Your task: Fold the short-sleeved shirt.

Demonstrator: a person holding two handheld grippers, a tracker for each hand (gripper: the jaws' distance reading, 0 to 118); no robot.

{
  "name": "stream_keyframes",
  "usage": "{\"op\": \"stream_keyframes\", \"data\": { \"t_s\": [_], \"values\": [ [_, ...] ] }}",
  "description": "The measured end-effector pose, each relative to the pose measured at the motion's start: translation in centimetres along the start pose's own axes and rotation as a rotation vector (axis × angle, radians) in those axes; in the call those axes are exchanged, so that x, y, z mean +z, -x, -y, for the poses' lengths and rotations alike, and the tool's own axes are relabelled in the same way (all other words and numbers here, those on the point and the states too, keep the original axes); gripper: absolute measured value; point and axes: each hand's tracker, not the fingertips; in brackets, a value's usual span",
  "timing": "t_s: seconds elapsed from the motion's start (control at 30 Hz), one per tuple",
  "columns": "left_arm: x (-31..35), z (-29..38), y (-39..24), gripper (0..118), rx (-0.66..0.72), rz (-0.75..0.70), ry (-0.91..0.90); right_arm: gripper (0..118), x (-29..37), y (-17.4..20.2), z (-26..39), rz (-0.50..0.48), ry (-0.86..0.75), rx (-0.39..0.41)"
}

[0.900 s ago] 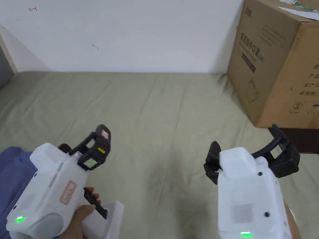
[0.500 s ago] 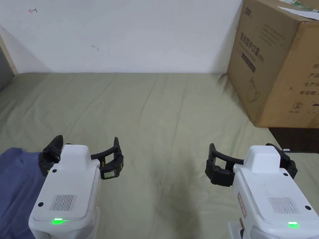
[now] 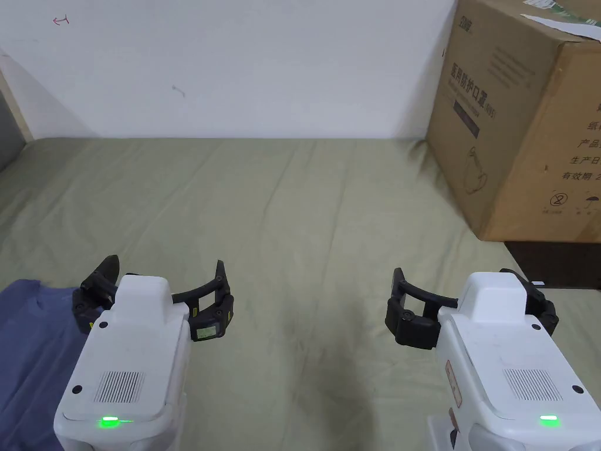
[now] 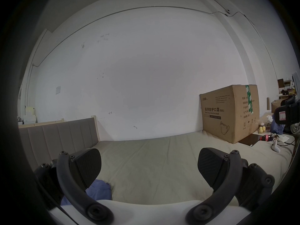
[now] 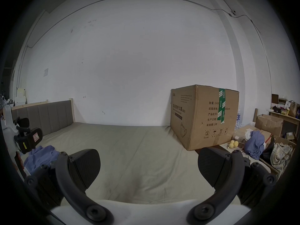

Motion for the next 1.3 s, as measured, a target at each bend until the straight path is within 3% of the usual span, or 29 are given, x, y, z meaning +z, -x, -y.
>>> {"op": "stream_keyframes", "data": {
  "t_s": [0.73,0.8,0.83,0.87,0.9,0.93,1.17,1.3],
  "values": [
    [0.1,-0.6,0.2,115,0.020,0.024,-0.006,115,-0.3,0.0,-0.1,0.024,0.012,0.008],
    [0.1,-0.5,0.1,81,0.025,0.025,-0.008,104,-0.3,0.1,-0.2,0.041,0.019,0.018],
    [0.1,-0.5,0.0,51,0.024,0.022,-0.009,86,-0.2,0.2,-0.3,0.044,0.017,0.023],
    [0.0,-0.5,0.0,16,0.021,0.016,-0.002,46,-0.2,0.2,-0.4,0.044,0.010,0.028],
    [-0.1,-0.6,-0.1,4,0.021,0.016,0.010,9,-0.2,0.3,-0.4,0.048,0.009,0.039],
    [-0.1,-0.6,-0.1,0,0.026,0.020,0.019,0,-0.4,0.4,-0.5,0.054,0.013,0.055],
    [0.1,-0.7,0.9,0,0.053,0.005,0.024,0,-1.0,1.4,-1.0,0.030,0.003,0.068],
    [0.7,-0.5,3.6,0,0.050,-0.060,0.034,0,-2.0,3.4,-1.3,-0.051,0.000,0.069]
  ]
}}
